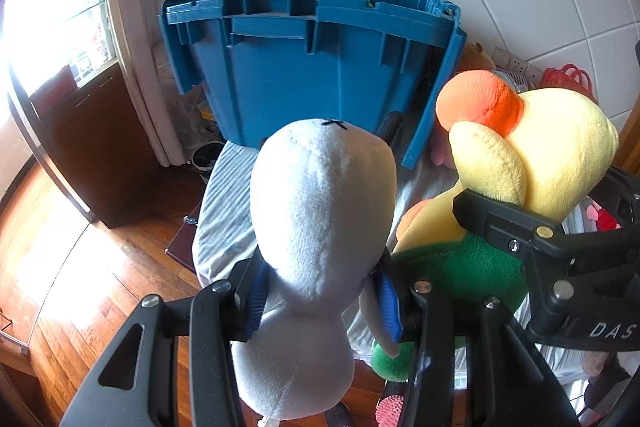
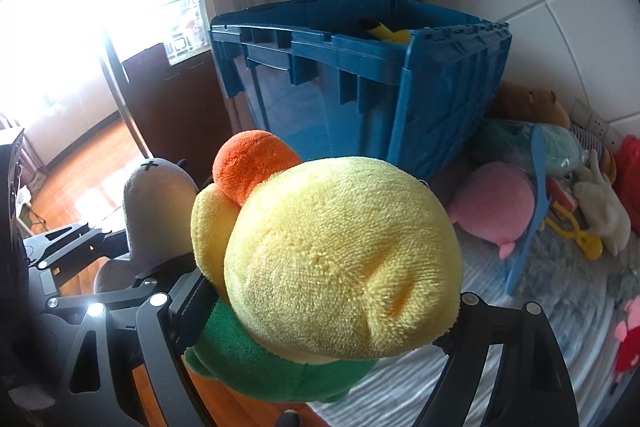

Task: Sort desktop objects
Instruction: 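Lift the white plush with the left tool while the right tool lifts the duck toward the crate, then lower the white plush and the duck into the crate with both tools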

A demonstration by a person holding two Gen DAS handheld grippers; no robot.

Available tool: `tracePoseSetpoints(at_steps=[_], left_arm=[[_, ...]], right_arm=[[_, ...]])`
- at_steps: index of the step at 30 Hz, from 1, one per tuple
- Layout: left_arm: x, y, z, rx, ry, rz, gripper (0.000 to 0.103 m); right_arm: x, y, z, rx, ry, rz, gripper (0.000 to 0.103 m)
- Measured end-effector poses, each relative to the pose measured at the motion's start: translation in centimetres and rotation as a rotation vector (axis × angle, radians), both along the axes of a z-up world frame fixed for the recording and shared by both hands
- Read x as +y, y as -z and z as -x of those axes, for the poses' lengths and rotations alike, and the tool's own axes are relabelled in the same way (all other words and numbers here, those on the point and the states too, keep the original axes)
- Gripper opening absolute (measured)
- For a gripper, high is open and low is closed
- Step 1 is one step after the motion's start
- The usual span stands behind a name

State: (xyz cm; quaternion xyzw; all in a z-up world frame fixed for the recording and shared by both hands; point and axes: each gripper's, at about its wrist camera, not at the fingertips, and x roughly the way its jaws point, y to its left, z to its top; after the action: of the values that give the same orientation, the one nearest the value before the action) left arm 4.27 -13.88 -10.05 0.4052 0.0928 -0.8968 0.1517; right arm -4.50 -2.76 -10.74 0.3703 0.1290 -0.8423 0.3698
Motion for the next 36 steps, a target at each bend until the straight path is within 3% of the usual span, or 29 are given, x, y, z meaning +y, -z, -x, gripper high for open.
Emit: tracePoseSetpoints(at_steps=[10,20,26,36], left_arm=[[-1.9,-1.0,0.7,0.012,-0.016,0.016,0.046],[-5.1,-4.5,2.7,0.060,-0.016,0.059,0.046],[-7.7,-8.2,5.2,0.088,0.023,0.073,0.046],[-11.1,-15.8,13.7,0.129,0.103,0.128,0.046]], right_arm=[[-3.0,-0.9,0.7,0.021,-0.039,0.002,0.087],[-6.3,-4.1,2.3,0.091,-0.081,0.027,0.087],[-7.9,-7.7,4.2,0.128,-0.098,0.059,0.087],[-10.9,-16.1,10.5,0.208,-0.055,0.086,0.087]])
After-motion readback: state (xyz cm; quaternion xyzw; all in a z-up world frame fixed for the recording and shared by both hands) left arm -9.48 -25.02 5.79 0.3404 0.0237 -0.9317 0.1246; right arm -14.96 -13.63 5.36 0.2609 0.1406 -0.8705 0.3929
